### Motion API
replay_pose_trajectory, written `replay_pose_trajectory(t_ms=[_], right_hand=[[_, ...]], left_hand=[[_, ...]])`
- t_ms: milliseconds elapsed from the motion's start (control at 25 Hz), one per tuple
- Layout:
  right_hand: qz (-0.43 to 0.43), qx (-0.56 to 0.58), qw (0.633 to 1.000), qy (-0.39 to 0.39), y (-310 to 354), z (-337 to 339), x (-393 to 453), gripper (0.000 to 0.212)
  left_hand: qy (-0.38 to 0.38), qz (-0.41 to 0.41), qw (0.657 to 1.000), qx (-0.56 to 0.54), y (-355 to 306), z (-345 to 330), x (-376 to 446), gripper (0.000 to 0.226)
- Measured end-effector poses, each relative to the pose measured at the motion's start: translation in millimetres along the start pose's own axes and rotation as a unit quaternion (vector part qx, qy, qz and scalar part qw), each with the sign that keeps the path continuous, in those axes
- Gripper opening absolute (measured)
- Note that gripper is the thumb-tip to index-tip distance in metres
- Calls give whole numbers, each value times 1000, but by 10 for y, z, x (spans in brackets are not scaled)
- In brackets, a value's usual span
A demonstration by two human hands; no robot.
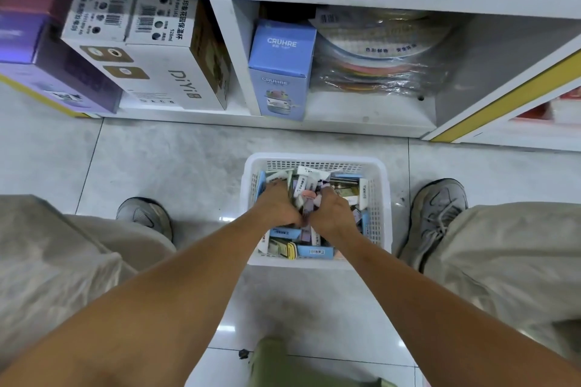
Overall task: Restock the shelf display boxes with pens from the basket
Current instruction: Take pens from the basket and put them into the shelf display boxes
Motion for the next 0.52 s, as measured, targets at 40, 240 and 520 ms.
replay_pose_trajectory(t_ms=[40,240,520], right_hand=[[-2,20,1000,-1,-7,-30,-8,40],[-54,167,983,-45,-161,58,-14,41],[-105,282,953,-40,-313,97,-35,54]], left_hand=[[10,-5,999,-32,-13,-12,-14,55],[41,30,974,-219,-12,20,-73,17],[95,-18,990,-106,-151,-191,-9,49]])
Point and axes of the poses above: each hand's wrist, its own x-axis towards the middle knuckle, its own z-axis out of the back of the hand, y = z × x, the point moved 10 cm from there along x, towards the middle knuckle, and after that the axes turned 14 degrees about x, right-handed, at the moved point
